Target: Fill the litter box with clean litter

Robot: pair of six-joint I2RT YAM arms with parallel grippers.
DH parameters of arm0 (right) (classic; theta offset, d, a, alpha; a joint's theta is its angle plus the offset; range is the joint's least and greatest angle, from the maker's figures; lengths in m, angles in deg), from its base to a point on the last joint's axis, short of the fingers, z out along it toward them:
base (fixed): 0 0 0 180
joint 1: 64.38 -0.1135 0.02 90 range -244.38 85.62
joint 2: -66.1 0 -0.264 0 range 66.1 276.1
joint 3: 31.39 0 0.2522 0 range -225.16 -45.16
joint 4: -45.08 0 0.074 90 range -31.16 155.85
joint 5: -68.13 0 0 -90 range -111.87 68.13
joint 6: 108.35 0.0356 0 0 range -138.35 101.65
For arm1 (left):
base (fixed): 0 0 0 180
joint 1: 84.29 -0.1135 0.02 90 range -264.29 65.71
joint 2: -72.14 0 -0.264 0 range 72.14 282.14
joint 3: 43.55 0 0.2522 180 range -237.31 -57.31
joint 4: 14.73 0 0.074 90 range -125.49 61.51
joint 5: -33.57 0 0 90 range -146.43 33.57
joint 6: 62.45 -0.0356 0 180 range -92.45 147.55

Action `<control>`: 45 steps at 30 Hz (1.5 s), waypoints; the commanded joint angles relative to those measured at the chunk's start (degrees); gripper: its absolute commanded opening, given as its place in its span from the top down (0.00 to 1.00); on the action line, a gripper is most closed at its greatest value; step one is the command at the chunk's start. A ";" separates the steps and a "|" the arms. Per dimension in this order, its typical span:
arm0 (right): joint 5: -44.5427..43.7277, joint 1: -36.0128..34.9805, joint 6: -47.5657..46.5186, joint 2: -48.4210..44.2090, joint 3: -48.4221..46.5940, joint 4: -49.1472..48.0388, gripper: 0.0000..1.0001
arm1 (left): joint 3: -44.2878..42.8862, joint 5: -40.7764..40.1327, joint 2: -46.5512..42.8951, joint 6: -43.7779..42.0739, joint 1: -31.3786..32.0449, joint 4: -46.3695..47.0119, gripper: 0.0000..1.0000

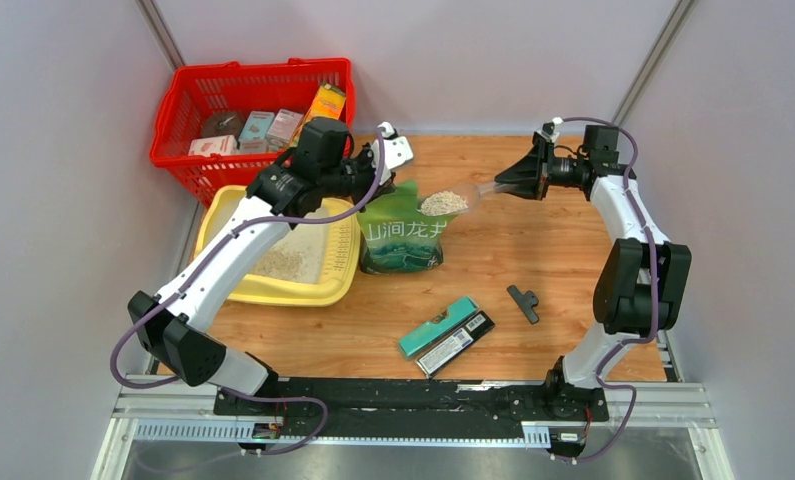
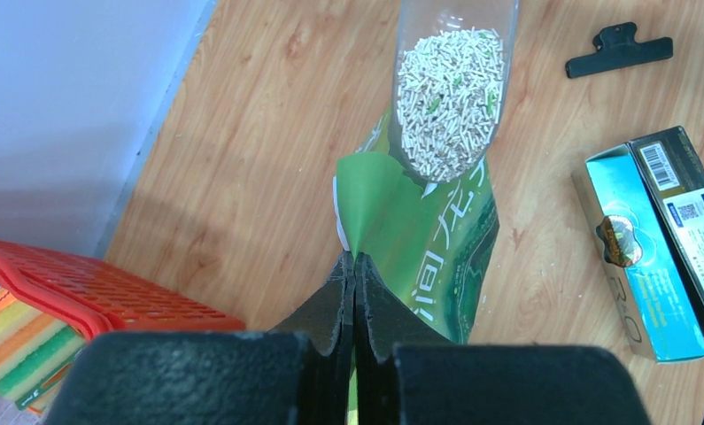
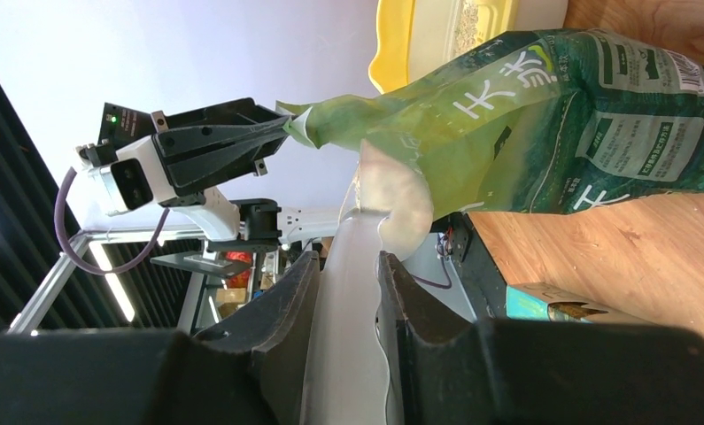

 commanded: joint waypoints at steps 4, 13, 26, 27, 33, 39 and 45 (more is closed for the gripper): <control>3.87 0.20 -3.09 -1.66 -3.05 2.98 1.00 | -5.30 -3.18 0.78 -1.25 -0.54 2.54 0.86; 5.10 -3.13 -4.33 -2.72 -3.93 6.94 1.00 | -5.13 -9.51 0.17 0.77 -1.24 4.21 0.40; 7.13 -14.63 -4.33 2.72 -13.33 11.69 1.00 | 2.78 -14.08 -9.85 -0.55 -9.06 2.28 0.37; 7.39 -15.43 -4.15 3.26 -14.03 12.04 1.00 | 3.74 -14.52 -11.07 -0.72 -10.37 2.01 0.37; 9.76 -22.46 -3.00 11.76 -23.95 18.96 1.00 | 9.71 -15.84 -17.92 -1.43 -13.90 -0.71 0.36; 11.17 -27.39 -7.40 22.58 -38.54 31.71 1.00 | 18.14 -17.42 -26.98 -1.96 -16.18 -3.87 0.36; 11.08 -31.96 -8.19 32.70 -49.72 34.89 1.00 | 24.30 -20.67 -36.30 -1.60 -17.50 -9.93 0.36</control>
